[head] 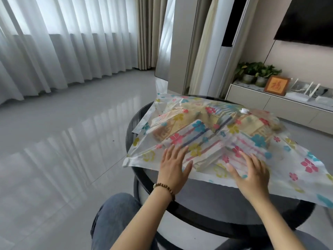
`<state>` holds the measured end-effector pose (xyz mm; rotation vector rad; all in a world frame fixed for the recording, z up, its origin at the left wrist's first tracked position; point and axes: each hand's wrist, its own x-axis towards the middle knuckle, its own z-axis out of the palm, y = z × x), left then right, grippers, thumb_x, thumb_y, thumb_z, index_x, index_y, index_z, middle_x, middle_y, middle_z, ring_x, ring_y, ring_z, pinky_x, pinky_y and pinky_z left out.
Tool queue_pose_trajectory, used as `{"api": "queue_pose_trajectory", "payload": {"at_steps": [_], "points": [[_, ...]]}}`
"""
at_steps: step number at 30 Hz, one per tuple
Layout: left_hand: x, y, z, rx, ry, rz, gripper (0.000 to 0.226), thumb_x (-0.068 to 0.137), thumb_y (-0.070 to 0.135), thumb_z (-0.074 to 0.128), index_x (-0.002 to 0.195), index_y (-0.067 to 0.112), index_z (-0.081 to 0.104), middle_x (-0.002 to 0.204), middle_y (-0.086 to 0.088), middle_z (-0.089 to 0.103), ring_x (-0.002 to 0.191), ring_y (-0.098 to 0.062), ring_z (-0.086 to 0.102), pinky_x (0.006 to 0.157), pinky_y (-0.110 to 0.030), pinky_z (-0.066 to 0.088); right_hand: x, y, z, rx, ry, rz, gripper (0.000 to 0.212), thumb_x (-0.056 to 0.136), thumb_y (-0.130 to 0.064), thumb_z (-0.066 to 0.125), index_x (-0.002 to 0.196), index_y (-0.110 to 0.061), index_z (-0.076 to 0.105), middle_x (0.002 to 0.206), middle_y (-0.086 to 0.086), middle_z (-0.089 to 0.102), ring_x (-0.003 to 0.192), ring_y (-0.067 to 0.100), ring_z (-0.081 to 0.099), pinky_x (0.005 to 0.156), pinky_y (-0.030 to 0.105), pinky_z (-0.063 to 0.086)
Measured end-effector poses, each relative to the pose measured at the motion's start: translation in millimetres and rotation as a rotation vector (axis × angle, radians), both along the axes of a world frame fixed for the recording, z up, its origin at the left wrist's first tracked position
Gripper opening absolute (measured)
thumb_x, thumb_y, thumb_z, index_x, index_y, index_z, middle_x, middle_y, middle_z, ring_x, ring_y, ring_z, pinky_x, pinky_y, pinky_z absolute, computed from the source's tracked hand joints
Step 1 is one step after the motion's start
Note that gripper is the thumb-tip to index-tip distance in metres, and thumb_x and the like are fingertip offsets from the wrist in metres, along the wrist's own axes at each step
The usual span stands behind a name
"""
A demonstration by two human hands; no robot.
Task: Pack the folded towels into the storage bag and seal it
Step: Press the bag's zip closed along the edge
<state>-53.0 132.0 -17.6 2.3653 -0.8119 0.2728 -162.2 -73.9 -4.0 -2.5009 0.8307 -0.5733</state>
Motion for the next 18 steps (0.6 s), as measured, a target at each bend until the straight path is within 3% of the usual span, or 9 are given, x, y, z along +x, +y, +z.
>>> {"api": "queue_pose_trajectory", "payload": {"at_steps": [3,6,12,18], "points": [[-12,-33,-17,0.192,0.070,-0.141,0.056,0.095,0.053,0.025,0.147,0.033,0.019,0.158,0.003,0.013,0.145,-0.018,-0.001,0.115,-0.035,-0.012,-26,-52,-32,0.093,0.305,-0.143,0.076,0.081,-0.069,0.037,0.149,-0.043,0.011,0.162,0.007,0.004,0.147,0.034,0.001,0.117,0.052,0.003],[-9,-44,-31,0.291,0.124,-0.103,0.059,0.094,0.056,0.018,0.148,0.033,0.012,0.159,0.004,0.003,0.145,-0.019,-0.007,0.114,-0.040,-0.014,-30,-62,-57,0.128,0.423,-0.125,0.076,0.079,-0.075,0.019,0.147,-0.047,-0.004,0.162,0.002,-0.003,0.148,0.030,-0.002,0.119,0.048,0.000],[14,-41,-33,0.315,0.162,0.003,0.062,0.093,0.058,0.017,0.148,0.031,0.008,0.159,0.003,0.004,0.145,-0.020,-0.007,0.112,-0.041,-0.016,8,-40,-60,0.081,0.450,-0.059,0.069,0.088,-0.071,0.012,0.147,-0.044,-0.009,0.162,-0.001,-0.007,0.149,0.026,-0.004,0.118,0.046,-0.007],[36,-43,-16,0.290,0.232,0.063,0.065,0.094,0.056,0.020,0.149,0.023,0.007,0.159,-0.004,0.000,0.145,-0.025,-0.005,0.116,-0.042,-0.007,43,1,-48,0.206,0.492,0.008,0.071,0.087,-0.073,0.015,0.147,-0.044,-0.008,0.162,0.005,-0.009,0.148,0.026,-0.009,0.117,0.044,-0.007]]}}
